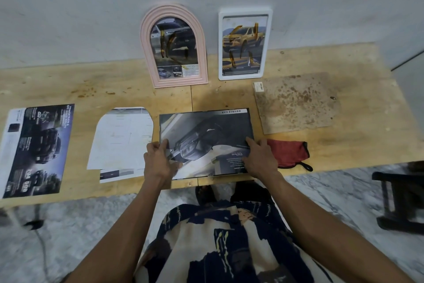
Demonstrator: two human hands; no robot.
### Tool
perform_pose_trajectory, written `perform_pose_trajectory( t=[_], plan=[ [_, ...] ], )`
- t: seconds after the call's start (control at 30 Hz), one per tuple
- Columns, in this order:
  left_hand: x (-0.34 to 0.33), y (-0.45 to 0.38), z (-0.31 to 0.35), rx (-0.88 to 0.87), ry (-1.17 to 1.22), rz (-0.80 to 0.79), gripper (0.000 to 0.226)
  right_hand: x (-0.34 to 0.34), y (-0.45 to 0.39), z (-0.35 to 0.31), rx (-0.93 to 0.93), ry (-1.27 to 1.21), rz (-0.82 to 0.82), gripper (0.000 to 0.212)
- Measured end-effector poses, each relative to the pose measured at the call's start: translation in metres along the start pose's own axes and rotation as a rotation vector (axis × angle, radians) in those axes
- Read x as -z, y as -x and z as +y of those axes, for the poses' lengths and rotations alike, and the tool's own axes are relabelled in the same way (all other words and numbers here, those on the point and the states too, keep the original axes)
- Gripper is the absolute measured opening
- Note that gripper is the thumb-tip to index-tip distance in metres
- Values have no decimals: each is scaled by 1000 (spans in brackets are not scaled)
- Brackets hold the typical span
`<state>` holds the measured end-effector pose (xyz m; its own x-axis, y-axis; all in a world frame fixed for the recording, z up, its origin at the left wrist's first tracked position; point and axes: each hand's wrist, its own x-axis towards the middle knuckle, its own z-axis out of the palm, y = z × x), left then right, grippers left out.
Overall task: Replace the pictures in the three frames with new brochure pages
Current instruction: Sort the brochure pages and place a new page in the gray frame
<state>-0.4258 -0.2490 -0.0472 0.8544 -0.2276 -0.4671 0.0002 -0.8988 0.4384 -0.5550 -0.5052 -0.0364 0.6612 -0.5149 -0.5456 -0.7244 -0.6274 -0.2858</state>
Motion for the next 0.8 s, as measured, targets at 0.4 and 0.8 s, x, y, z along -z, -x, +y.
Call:
perform_pose_trajectory(
  t=[0.4,0.8],
  plan=[
    [0,6,1,-1,-42,2,76,8,-2,5,3,72,-83,76],
    [-10,14,77,-28,-5,120,65,53,-14,35,50,-433,213,49]
  ],
)
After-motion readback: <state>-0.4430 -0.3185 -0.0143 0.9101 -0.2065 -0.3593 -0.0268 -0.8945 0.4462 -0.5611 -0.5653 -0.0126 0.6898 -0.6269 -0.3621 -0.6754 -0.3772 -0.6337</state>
